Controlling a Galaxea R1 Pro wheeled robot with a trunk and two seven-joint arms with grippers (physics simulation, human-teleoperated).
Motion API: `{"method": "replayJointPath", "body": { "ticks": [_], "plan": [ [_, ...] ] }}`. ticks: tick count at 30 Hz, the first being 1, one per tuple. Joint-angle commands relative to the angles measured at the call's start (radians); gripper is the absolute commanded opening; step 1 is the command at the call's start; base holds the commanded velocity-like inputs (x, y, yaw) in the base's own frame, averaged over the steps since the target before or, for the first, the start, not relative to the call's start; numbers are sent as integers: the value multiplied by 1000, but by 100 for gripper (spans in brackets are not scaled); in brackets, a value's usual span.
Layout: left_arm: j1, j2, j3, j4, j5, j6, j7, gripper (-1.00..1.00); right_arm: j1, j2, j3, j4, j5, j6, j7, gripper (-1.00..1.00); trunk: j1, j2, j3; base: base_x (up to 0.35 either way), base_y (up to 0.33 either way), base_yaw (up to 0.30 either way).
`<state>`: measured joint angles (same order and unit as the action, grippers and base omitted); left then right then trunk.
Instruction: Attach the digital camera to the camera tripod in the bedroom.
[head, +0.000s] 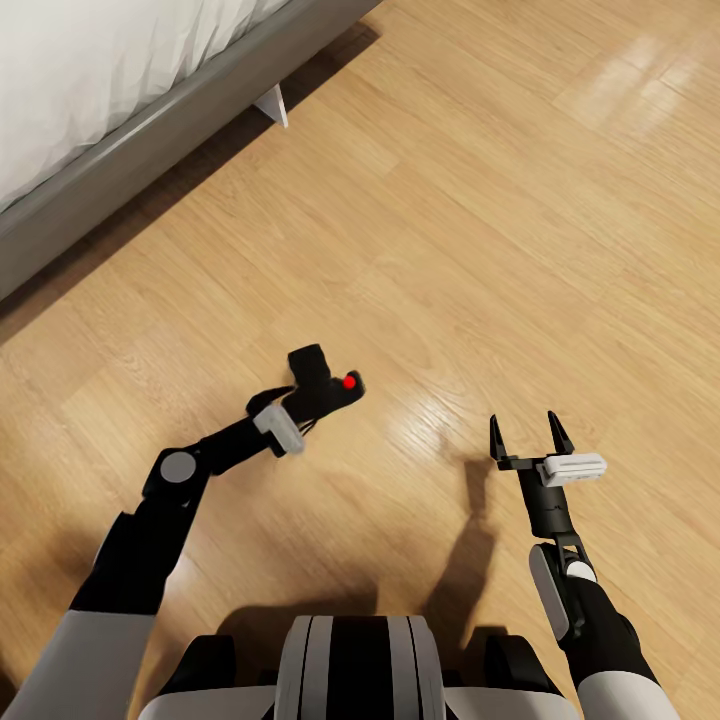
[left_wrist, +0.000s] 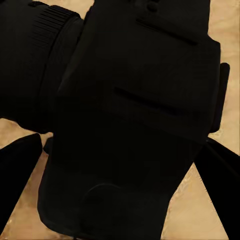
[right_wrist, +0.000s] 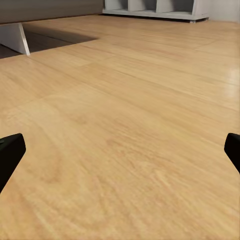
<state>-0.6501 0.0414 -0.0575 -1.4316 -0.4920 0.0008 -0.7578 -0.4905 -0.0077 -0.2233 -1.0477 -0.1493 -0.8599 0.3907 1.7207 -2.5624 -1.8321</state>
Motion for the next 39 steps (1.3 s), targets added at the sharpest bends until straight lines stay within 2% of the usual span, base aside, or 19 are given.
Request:
{"method": "replayJointPath", "body": {
  "ticks": [1, 8, 9, 15, 16, 19, 23, 28, 31, 39],
  "plan": [
    [0, -4, -1, -17, -8, 1, -3, -100, 0, 0, -1, 0, -10, -1, 10, 100, 0, 0, 0, 0, 0, 0],
    [0, -40, -1, -103, -6, 45, -1, -100, 0, 0, -1, 1, -10, -1, 10, 100, 0, 0, 0, 0, 0, 0],
    [0, -51, -1, -128, -5, 78, -1, -100, 0, 0, -1, 1, -10, -1, 10, 100, 0, 0, 0, 0, 0, 0],
    [0, -80, -3, -183, -1, 212, 1, -100, 0, 0, -1, 1, -10, -1, 10, 100, 0, 0, 0, 0, 0, 0],
    [0, -92, -4, -190, 0, 259, 1, -100, 0, 0, -1, 1, -10, -1, 10, 100, 0, 0, 0, 0, 0, 0],
    [0, -123, -6, -197, 2, 324, 1, -100, 0, 0, 0, 1, -10, -1, 10, 100, 0, 0, 0, 0, 0, 0],
    [0, -171, -6, -201, 2, 396, 2, -100, 0, 0, 1, 2, -10, -1, 10, 100, 0, 0, 0, 0, 0, 0],
    [0, -212, -8, -204, 3, 476, 2, -100, 0, 0, 2, 4, -10, -2, 10, 100, 0, 0, 0, 0, 0, 0],
    [0, -216, -10, -205, 3, 518, -5, -100, 1, 0, 2, 4, -10, 0, 9, 100, 0, 0, 0, 0, 0, 0],
    [0, -216, -20, -205, 3, 532, -127, -100, 1, 0, 4, 12, -10, 1, 9, 100, 0, 0, 0, 0, 0, 0]
  ]
}}
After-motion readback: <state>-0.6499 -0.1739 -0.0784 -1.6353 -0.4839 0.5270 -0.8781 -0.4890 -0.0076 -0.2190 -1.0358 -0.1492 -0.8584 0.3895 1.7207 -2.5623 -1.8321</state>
